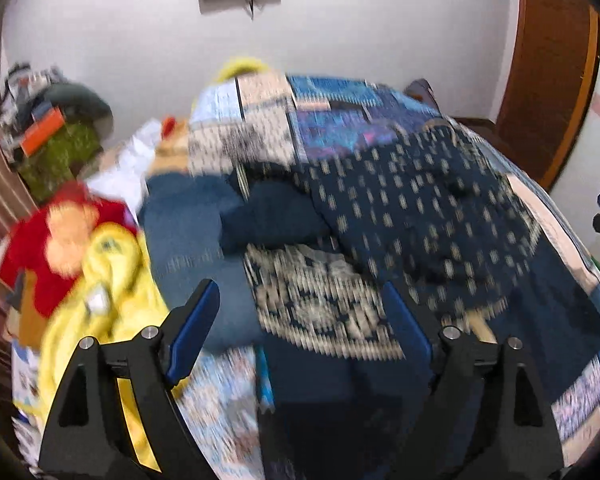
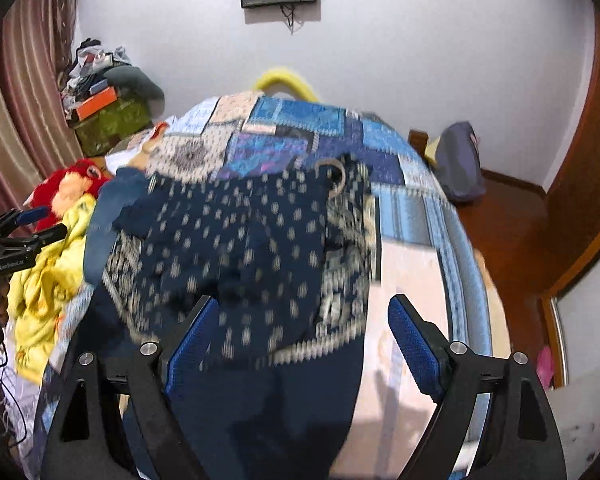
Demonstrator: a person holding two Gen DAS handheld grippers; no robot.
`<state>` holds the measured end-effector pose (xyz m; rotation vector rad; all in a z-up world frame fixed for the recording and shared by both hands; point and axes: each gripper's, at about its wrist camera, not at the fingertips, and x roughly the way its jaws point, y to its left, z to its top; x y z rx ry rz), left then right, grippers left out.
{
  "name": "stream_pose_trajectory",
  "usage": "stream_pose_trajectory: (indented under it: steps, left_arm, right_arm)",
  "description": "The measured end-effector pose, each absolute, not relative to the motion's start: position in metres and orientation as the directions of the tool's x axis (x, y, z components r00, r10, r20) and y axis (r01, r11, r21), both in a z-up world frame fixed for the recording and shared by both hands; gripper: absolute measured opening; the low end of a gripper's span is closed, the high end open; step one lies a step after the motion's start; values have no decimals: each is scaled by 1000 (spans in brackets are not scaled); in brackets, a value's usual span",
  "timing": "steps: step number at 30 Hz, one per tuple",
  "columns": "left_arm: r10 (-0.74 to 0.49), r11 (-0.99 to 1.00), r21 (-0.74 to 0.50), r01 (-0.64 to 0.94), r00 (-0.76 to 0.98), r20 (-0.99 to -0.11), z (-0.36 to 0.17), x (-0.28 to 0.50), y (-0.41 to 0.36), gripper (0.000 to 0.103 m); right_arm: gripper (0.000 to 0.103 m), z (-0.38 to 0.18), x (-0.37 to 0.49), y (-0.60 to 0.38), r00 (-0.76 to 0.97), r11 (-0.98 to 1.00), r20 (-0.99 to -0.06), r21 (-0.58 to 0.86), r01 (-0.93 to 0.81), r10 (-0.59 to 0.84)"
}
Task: Fold large clothes
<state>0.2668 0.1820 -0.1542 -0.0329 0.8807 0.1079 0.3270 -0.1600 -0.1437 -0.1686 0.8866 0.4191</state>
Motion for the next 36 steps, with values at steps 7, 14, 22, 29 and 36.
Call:
stream_pose_trajectory:
  steps: [7,14,22,29,36]
  left_arm:
    - [-41,980,-131,-150,490,-871,-220,218,193,83]
    - [-147,954,-232,-190,379,-914,-276,176,188,83]
    - [-196,921,-311,-233,413,-889,-296,153,175,66]
    - [-203,928,-316,-199,441,-874,-284,164,171,8]
    - [-191,935,-330,-128,602,-776,-205,190,184,7]
  right_arm:
    - [85,-187,280,-190,467,920,-843,77,-385,266]
    - [85,-224,249,-222,360,923,-866,247,-294,347]
    - [58,-237,239,-217,348,897,-843,303,-323,410]
    - [14,-233,244,-197,355,871,-820,314,-378,449]
    - [9,-194,259,-189,415,844,-766,300,-445,491]
